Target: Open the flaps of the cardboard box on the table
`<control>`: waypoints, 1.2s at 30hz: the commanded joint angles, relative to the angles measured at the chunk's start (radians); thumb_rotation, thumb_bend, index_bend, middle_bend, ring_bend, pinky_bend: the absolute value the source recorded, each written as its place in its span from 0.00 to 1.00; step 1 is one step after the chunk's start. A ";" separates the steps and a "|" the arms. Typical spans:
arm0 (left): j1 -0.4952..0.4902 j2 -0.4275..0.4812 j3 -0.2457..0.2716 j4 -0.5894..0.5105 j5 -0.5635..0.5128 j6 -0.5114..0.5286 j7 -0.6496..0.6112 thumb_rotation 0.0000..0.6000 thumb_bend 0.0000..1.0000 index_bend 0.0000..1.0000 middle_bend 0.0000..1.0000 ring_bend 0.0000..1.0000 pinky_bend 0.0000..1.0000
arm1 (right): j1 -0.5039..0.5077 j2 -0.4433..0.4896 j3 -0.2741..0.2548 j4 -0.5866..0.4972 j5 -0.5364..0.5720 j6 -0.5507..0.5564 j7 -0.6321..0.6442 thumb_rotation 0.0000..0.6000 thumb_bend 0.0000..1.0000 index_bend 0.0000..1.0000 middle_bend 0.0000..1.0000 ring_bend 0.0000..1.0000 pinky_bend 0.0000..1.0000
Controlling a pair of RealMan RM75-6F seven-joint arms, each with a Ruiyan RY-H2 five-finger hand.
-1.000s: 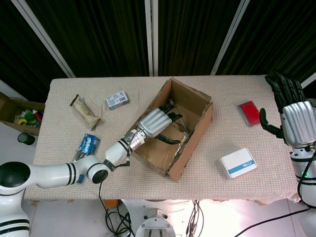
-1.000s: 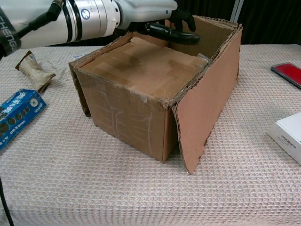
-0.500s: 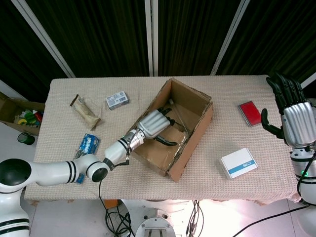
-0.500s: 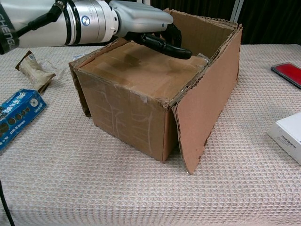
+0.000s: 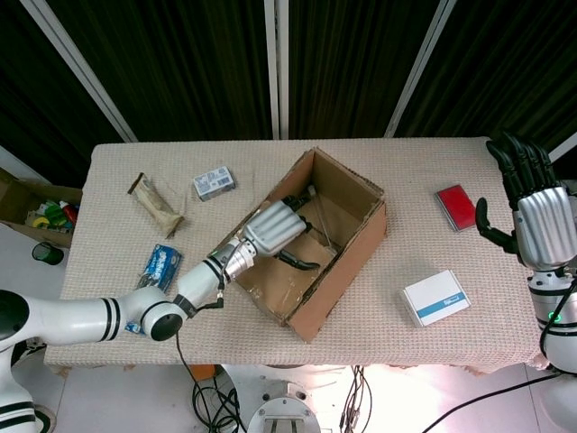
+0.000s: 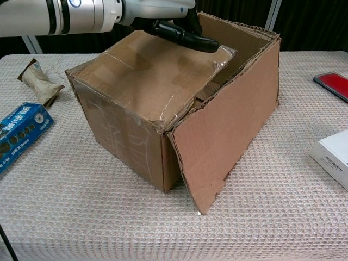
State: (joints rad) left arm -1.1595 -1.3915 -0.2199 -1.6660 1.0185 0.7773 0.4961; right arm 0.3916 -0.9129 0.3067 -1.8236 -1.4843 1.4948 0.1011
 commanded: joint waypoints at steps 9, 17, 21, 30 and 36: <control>0.076 0.210 0.018 -0.279 0.042 0.100 0.002 0.00 0.04 0.55 0.53 0.11 0.23 | 0.006 -0.005 -0.003 -0.034 -0.029 -0.006 -0.021 1.00 0.58 0.00 0.00 0.00 0.00; 0.144 0.364 0.017 -0.457 0.091 0.152 -0.041 0.00 0.03 0.55 0.53 0.11 0.23 | 0.010 -0.018 -0.010 -0.066 -0.063 -0.002 -0.056 1.00 0.58 0.00 0.00 0.00 0.00; 0.175 0.424 0.022 -0.516 0.122 0.174 -0.049 0.00 0.03 0.55 0.53 0.11 0.23 | 0.016 -0.028 -0.012 -0.070 -0.066 -0.010 -0.068 1.00 0.58 0.00 0.00 0.00 0.00; 0.236 0.542 0.043 -0.608 0.156 0.195 -0.049 0.00 0.03 0.58 0.53 0.11 0.23 | 0.016 -0.033 -0.015 -0.093 -0.082 -0.008 -0.088 1.00 0.58 0.00 0.00 0.00 0.00; 0.284 0.622 0.074 -0.656 0.178 0.172 -0.081 0.00 0.03 0.59 0.55 0.11 0.23 | 0.009 -0.033 -0.019 -0.104 -0.090 0.000 -0.092 1.00 0.58 0.00 0.00 0.00 0.00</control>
State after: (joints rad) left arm -0.8907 -0.7883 -0.1557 -2.3075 1.1827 0.9568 0.4289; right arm 0.4008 -0.9463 0.2883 -1.9267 -1.5742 1.4943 0.0089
